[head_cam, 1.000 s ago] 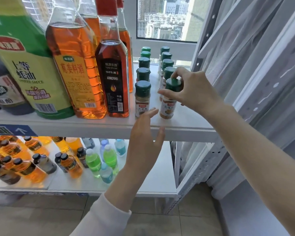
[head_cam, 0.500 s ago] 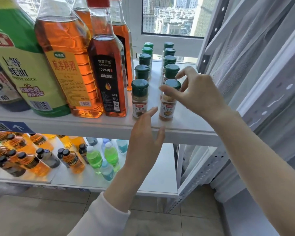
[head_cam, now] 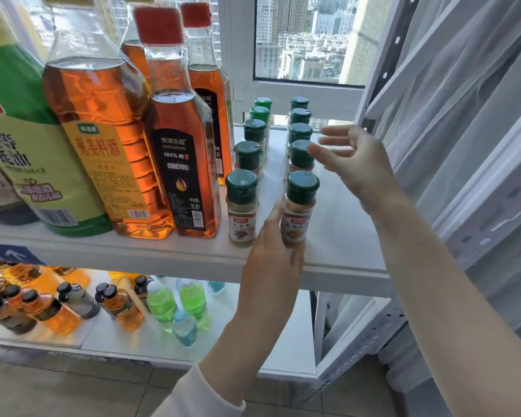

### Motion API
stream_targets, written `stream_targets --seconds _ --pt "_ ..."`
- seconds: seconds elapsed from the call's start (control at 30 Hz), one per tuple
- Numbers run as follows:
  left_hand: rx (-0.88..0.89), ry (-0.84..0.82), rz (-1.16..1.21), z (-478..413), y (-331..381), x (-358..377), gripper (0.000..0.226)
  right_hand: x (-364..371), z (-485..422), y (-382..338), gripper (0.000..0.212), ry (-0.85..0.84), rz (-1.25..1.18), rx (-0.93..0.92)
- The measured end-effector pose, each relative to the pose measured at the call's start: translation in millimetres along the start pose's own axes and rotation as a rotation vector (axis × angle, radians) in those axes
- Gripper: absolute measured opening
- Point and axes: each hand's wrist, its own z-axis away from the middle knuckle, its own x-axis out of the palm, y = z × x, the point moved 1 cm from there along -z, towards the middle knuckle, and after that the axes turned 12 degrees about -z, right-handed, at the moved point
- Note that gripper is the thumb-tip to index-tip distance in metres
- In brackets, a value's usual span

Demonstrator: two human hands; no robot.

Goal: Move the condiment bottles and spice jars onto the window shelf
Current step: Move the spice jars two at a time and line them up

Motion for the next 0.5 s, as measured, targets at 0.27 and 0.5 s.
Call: stream_targets --seconds 0.27,0.5 --pt "-0.037 -0.003 -0.004 -16 3 7 0.062 7 -20 -5 0.036 -0.130 0.113 0.008" --pt "-0.035 -0.079 0.012 -21 12 11 0.058 -8 -26 -10 0.036 -0.131 0.144 0.048"
